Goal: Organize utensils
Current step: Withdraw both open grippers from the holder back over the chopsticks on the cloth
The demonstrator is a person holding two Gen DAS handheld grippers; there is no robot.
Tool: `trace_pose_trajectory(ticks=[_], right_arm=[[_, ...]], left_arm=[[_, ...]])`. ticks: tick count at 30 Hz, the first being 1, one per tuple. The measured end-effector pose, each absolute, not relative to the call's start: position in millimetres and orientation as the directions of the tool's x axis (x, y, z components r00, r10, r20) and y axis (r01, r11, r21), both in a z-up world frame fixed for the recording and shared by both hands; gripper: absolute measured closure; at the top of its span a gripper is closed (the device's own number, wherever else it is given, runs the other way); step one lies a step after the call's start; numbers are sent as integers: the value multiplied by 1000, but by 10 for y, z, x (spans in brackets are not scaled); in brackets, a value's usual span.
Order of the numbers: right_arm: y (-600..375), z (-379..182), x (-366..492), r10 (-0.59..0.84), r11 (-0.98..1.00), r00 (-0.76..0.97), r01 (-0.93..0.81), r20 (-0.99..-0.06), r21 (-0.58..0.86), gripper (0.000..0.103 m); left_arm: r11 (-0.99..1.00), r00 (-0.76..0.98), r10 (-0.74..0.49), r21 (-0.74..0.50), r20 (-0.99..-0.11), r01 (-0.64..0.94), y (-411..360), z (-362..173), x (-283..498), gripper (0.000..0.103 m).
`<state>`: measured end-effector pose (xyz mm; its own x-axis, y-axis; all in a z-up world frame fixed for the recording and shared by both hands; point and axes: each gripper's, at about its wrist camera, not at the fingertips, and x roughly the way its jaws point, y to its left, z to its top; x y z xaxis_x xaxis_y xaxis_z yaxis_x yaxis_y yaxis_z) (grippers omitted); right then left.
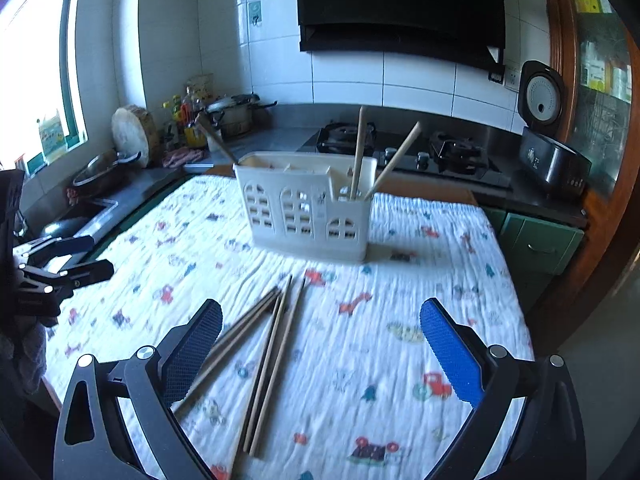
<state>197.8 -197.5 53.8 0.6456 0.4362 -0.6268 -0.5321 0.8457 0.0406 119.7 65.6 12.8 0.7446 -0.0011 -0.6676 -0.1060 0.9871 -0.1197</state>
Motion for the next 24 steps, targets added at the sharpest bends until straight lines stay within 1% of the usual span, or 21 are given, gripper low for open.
trace_pose_trajectory(ticks=[3,8,13,17,24], right_arm=[[-1947,335,1850,428,846,633,-533,-645,39,7],[-1921,-5,1671,437,840,583,-537,-685,78,7],[-1904,-294,1593,408,849,553,-522,-726,79,7],[-1877,-432,1609,354,867,566,-498,-745,34,7],[-1832,-514,1718,343,877,556,-479,-757,45,7]], left_arm=[[982,732,-5,-142,-681,-125,670,-6,1101,5],[976,717,1,-154,-697,-151,688,-165,953,5],[976,699,25,-134,-715,-171,699,-267,843,5],[974,692,31,-134,-721,-183,723,-333,760,5],[967,684,40,-143,-729,-210,805,-396,663,5]])
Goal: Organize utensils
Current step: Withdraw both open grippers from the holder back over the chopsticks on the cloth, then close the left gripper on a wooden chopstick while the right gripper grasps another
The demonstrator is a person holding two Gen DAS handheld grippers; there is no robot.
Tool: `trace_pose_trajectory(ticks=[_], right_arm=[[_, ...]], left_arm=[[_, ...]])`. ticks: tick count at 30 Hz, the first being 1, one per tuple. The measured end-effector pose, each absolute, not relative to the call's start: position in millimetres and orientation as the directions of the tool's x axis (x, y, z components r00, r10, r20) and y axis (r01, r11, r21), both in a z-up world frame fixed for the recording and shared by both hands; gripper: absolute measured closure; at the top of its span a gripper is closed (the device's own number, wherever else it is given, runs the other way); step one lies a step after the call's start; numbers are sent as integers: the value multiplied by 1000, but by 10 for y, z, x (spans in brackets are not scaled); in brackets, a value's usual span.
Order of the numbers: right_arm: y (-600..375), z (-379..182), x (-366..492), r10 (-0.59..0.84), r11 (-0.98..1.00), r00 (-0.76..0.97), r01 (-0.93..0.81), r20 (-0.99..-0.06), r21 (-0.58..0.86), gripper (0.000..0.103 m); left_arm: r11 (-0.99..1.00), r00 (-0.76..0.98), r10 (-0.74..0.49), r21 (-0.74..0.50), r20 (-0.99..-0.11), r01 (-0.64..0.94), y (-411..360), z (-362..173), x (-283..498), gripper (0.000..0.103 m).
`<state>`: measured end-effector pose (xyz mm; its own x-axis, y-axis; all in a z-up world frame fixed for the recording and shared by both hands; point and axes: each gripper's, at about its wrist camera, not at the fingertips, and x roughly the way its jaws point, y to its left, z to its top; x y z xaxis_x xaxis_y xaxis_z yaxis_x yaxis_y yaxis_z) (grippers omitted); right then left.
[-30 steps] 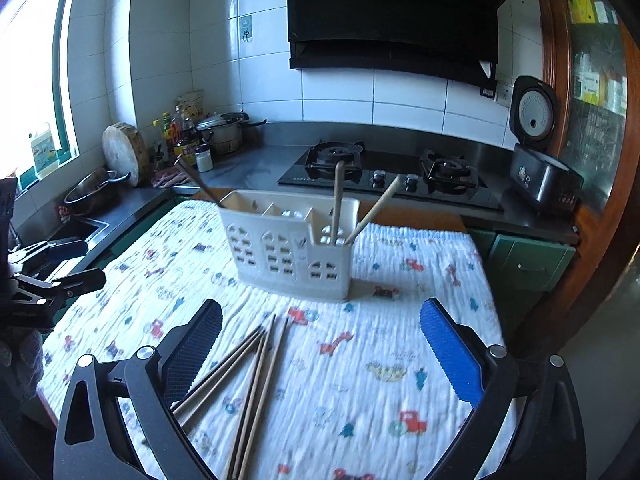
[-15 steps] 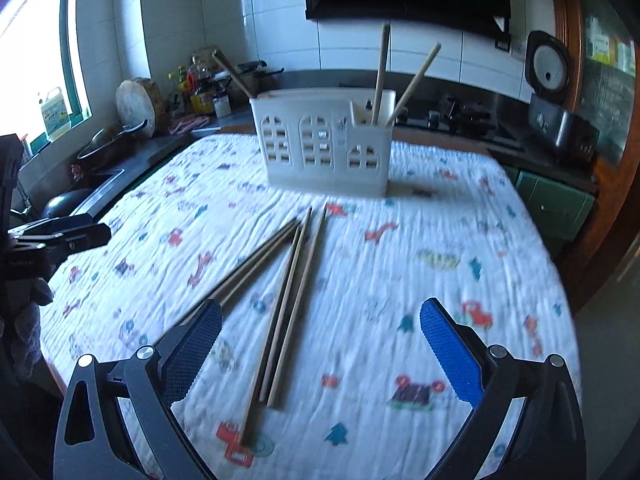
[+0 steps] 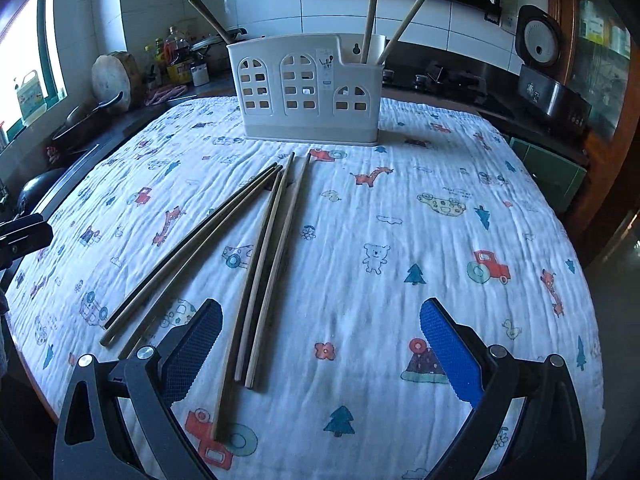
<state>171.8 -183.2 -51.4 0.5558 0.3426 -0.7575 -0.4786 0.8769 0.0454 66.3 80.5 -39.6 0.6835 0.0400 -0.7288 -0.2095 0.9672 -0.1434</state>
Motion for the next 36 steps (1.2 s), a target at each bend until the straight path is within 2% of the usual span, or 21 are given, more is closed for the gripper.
trace_pose_trajectory(ticks=[11,13,17,19,23,30,36], right_arm=[[-1727,-623,1902,306,897,549,-441,-778,42,10],[-1703,-646,1917,301,897,546,-441,-782,37,22],[-1676,-694,1950,293,898,532,-437,-794,38,28],[-1669,-706,1961,296,897,525,-439,-798,45,36],[-1628,-711,1956,303,893,515,-447,-802,50,44],[-1532,-693,1904,313,877,509,-480,-802,37,65],[-1471,-724,1892,317,862,491,-506,-812,31,79]], left_arm=[[959,677,46,-156,-734,-235,921,-483,586,5],[958,674,46,-159,-738,-240,943,-508,578,5],[953,672,49,-166,-739,-252,987,-532,565,5],[952,671,49,-167,-740,-255,996,-542,565,5],[952,665,46,-170,-745,-256,988,-573,571,5],[953,663,42,-170,-748,-252,963,-587,574,5],[958,666,30,-169,-745,-233,905,-587,556,5]])
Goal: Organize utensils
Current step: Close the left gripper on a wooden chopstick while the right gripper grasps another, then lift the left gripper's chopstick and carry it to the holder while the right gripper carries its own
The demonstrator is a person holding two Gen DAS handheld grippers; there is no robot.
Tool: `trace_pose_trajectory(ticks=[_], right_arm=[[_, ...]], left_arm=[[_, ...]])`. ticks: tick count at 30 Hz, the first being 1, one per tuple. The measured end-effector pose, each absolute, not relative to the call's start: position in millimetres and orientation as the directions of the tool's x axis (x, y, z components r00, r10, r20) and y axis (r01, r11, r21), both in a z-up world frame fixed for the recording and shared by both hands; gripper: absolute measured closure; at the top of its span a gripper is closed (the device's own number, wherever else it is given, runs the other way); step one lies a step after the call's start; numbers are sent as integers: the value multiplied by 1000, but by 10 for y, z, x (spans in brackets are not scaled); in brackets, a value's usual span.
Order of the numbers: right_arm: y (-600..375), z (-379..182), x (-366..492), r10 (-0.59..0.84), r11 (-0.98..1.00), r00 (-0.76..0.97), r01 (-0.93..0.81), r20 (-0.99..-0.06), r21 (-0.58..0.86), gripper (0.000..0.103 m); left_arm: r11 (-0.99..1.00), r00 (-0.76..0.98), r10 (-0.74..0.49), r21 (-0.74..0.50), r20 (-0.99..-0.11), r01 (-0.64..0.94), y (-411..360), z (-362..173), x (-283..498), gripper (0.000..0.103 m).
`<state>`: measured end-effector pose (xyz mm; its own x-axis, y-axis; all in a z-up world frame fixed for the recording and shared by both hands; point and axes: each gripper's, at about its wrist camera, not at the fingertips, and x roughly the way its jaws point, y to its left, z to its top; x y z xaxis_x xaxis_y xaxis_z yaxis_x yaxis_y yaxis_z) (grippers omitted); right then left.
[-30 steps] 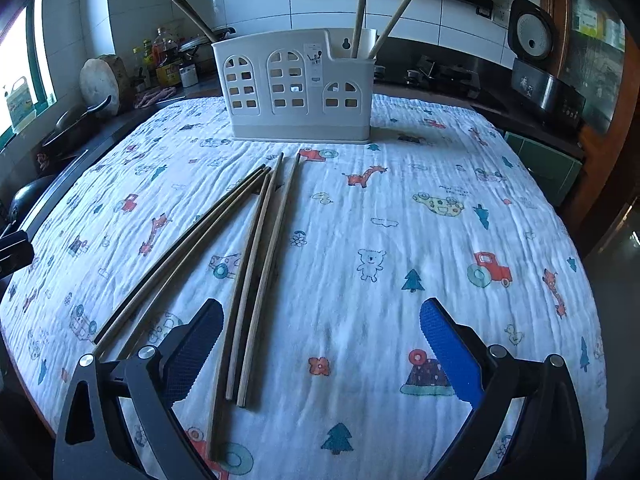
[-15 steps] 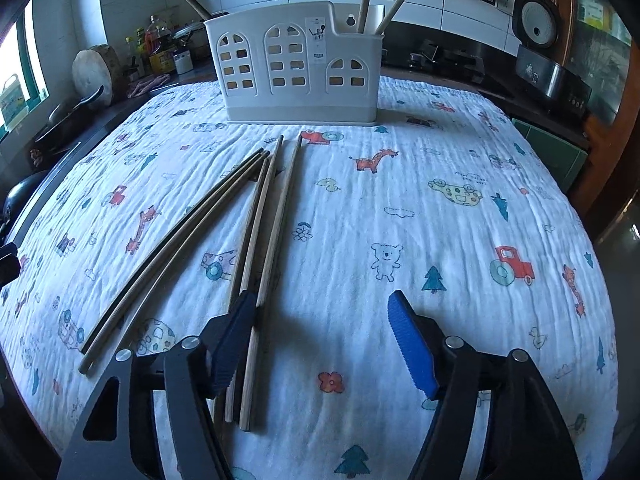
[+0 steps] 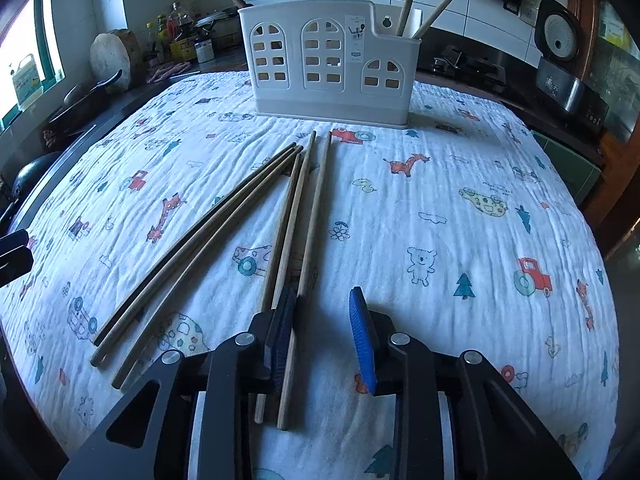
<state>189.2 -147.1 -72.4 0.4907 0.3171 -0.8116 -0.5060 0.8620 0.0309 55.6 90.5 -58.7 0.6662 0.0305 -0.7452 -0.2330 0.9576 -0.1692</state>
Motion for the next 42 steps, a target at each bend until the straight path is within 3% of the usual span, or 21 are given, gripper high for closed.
trace_pose_trajectory(ticks=[5,8,19,21,27,30,42], right_arm=[[-1461,-742,1867,303,859,507,-513,-807,1,85],[-1492,-740,1860,295,862,513,-508,-806,-8,94],[-1563,-746,1805,302,860,521,-510,-798,-8,96],[-1580,-743,1805,306,861,520,-509,-798,-2,96],[-1619,-749,1809,320,859,515,-512,-795,14,96],[-1625,-752,1811,327,857,513,-514,-794,21,96],[-1635,-758,1804,336,853,511,-521,-791,27,96]], left_arm=[[965,665,17,-162,-746,-207,809,-602,562,6],[969,667,2,-163,-745,-185,735,-619,578,7],[981,613,-134,-190,-778,-26,248,-767,909,56],[980,597,-154,-200,-787,-12,210,-802,996,69],[979,558,-177,-206,-811,11,112,-909,1193,87],[980,555,-174,-197,-813,18,92,-909,1225,92],[984,525,-162,-175,-836,24,47,-944,1288,95]])
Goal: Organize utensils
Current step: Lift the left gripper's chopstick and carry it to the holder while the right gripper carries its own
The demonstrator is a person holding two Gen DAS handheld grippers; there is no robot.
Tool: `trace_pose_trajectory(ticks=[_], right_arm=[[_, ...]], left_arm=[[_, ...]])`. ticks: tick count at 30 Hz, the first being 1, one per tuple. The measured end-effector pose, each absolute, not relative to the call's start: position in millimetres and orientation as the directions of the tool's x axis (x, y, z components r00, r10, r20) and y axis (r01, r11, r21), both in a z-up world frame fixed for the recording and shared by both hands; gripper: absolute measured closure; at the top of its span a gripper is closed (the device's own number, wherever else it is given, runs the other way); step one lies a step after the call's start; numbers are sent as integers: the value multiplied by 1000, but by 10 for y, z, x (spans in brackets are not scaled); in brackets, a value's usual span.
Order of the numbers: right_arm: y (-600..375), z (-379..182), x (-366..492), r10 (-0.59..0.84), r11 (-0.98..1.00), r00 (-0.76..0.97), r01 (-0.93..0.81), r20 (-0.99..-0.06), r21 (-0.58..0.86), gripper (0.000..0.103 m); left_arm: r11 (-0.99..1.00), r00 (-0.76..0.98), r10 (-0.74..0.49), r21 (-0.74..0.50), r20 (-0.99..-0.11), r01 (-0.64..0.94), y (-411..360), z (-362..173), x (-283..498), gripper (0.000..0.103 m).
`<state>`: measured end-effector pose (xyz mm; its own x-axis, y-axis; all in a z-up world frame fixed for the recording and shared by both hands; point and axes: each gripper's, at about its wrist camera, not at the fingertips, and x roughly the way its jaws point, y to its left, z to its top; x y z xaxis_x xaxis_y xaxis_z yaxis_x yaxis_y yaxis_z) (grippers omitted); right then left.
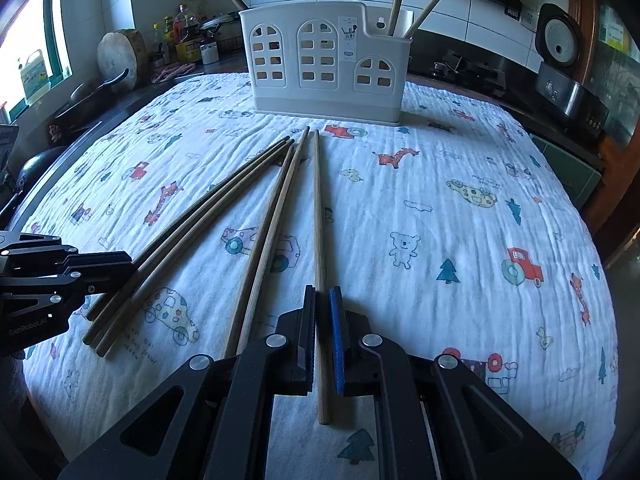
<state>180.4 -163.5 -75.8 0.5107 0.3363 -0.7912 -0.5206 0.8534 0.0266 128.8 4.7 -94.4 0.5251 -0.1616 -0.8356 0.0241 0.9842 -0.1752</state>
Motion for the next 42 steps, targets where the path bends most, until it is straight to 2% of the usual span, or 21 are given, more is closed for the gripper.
trace_pose_trajectory(ticks=[8,19,33,42], right_arm=[[-1613,-760,1788,331,850,513,-526,-792,15,96],[-1658,-634,1780,334,853,541,-522,-772,3,96],[-1752,259,1899,408,842,649,-539,-642,-10,96],[-1606,741,2237,444,818,651,-575,-616,-18,96]], left_arm=[[992,513,-125,-123,-849,39,-33,-933,1302,95],[991,547,-134,-129,-827,49,18,-765,1256,97],[993,710,-114,-101,-694,60,227,104,1251,97],[989,726,-143,-125,-672,79,351,391,1668,97]])
